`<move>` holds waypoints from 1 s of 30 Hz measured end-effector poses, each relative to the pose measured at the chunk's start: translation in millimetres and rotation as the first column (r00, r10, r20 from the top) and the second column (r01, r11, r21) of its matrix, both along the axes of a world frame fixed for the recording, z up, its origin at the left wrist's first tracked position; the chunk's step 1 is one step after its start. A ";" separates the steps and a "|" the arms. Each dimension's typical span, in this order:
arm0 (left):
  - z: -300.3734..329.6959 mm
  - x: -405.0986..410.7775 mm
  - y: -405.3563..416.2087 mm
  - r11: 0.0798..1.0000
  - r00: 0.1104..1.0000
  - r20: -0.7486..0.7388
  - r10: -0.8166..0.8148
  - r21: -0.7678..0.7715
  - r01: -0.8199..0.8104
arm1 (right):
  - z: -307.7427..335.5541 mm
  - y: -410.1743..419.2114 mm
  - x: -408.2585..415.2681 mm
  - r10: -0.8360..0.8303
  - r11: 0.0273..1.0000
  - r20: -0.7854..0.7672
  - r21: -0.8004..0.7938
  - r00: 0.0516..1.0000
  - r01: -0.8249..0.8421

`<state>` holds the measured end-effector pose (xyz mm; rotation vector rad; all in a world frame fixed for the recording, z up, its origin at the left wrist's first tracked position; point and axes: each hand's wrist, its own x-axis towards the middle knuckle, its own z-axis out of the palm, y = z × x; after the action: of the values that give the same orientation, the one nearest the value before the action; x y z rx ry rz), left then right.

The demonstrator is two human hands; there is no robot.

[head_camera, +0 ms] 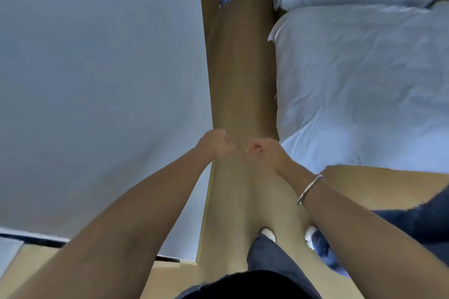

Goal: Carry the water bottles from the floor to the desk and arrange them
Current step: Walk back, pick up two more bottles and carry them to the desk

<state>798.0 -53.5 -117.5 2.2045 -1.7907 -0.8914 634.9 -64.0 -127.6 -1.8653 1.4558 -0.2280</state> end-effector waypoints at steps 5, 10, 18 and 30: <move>2.3 -14.1 -85.5 1.000 1.000 0.017 0.007 0.007 -0.007 | 4.3 -89.1 -27.8 -0.028 0.999 0.004 -0.019 1.000 0.029; 4.7 -26.3 -157.6 1.000 0.998 0.067 0.013 0.016 -0.014 | 13.2 -168.4 -49.0 -0.010 0.999 -0.058 -0.038 0.998 0.008; 3.5 -15.8 -259.5 1.000 0.994 0.114 0.006 0.023 -0.009 | 9.8 -279.8 -42.9 0.019 0.999 -0.074 -0.048 0.997 -0.023; 3.6 61.5 -483.5 0.997 0.996 0.061 -0.057 0.053 0.054 | 17.9 -484.0 33.1 -0.062 0.998 -0.076 -0.009 0.995 0.062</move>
<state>859.6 -537.0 -113.9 2.2483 -1.8868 -0.8988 668.0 -548.0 -109.6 -1.8534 1.5683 -0.1928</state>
